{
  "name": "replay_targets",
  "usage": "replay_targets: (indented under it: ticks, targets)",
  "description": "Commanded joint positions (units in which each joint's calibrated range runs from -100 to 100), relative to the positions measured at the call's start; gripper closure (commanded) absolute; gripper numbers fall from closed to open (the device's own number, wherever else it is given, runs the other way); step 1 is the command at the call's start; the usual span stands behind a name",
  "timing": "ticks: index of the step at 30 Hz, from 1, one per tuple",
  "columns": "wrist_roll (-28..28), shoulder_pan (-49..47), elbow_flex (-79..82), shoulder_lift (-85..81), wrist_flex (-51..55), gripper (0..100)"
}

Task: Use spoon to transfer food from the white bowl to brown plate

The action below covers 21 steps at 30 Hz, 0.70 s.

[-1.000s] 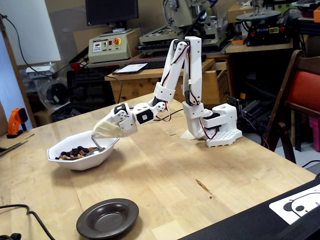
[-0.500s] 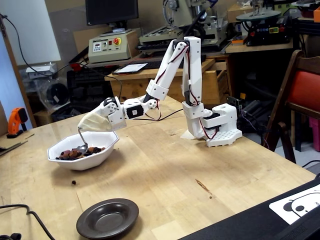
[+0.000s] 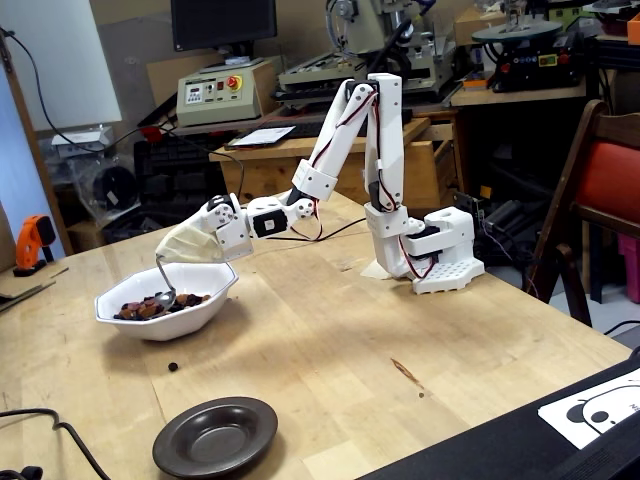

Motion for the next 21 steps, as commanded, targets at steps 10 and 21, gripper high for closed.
replay_targets:
  ticks: [10,21]
  targets:
    - [-1.0,0.0,-3.4,-0.4,-13.6,98]
    - [-0.8,0.0,-3.4,-1.1,-19.7,98]
